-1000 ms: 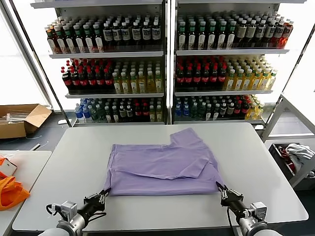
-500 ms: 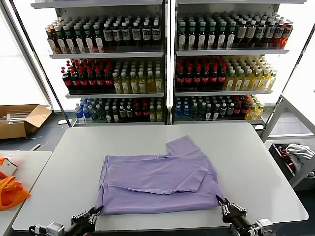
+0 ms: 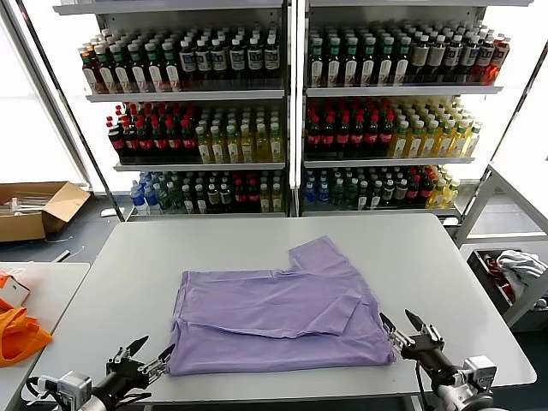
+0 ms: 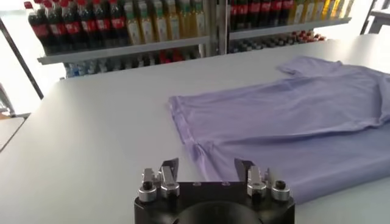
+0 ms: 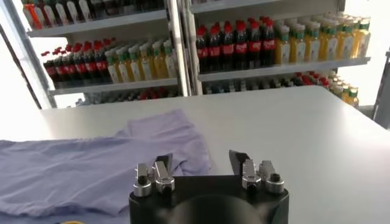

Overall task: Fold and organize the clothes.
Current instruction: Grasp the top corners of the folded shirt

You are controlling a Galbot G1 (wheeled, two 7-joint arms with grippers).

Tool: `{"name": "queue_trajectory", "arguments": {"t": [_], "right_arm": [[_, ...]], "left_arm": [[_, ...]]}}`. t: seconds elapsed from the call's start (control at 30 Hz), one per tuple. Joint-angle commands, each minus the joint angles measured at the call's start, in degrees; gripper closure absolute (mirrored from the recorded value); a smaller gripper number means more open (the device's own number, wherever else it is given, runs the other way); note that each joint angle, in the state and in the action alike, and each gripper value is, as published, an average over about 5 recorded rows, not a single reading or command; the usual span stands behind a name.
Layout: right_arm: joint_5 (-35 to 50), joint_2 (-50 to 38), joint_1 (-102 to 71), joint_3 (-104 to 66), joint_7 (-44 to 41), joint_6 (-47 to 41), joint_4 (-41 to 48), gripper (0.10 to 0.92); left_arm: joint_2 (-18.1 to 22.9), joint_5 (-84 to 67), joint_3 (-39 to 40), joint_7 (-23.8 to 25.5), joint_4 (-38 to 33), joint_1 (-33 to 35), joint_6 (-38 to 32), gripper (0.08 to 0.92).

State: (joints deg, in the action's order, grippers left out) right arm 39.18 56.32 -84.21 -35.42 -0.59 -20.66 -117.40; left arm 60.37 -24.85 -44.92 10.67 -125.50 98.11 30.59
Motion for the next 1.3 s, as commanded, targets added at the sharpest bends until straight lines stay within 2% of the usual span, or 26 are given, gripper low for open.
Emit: {"name": "queue_trajectory", "arguments": {"t": [0.03, 0.17, 0.3, 0.5, 0.67, 0.93, 1.17, 1.3], "right_arm": [[1.58, -2.37, 31.69, 13.35, -9.96, -7.75, 19.09, 0.227], [-0.22, -1.76, 42.81, 22.93, -13.97, -9.11, 29.59, 0.205], [-1.86, 0.19, 52.24, 30.42, -15.90, -8.37, 39.15, 0.203], [-5.07, 5.80, 61.45, 37.14, -18.94, -6.74, 52.92, 0.203], [-7.09, 9.70, 64.05, 38.36, -19.24, -5.83, 60.62, 0.203], [-9.98, 13.46, 65.08, 37.66, -18.46, -4.45, 65.72, 0.203], [-11.06, 14.56, 64.22, 37.52, -17.86, -4.15, 66.14, 0.203], [-11.22, 14.69, 63.56, 37.81, -17.61, -4.30, 65.48, 0.259]], "left_arm": [[-8.75, -5.69, 8.91, 0.14, 17.02, -21.04, -1.01, 0.252], [-12.68, -7.22, 14.77, 0.55, 24.16, -29.58, -1.01, 0.185], [-14.74, -9.02, 20.32, 0.96, 30.56, -36.67, -1.27, 0.178], [-15.60, -10.38, 27.45, 1.82, 37.01, -44.54, -2.09, 0.177], [-14.15, -10.44, 31.96, 2.01, 40.81, -49.09, -2.59, 0.177], [-10.77, -10.13, 35.52, 1.73, 44.72, -54.14, -2.74, 0.177], [-9.71, -9.60, 36.33, 1.70, 45.61, -54.29, -2.84, 0.177], [-9.63, -9.45, 36.22, 1.94, 45.21, -53.57, -2.71, 0.177]]}}
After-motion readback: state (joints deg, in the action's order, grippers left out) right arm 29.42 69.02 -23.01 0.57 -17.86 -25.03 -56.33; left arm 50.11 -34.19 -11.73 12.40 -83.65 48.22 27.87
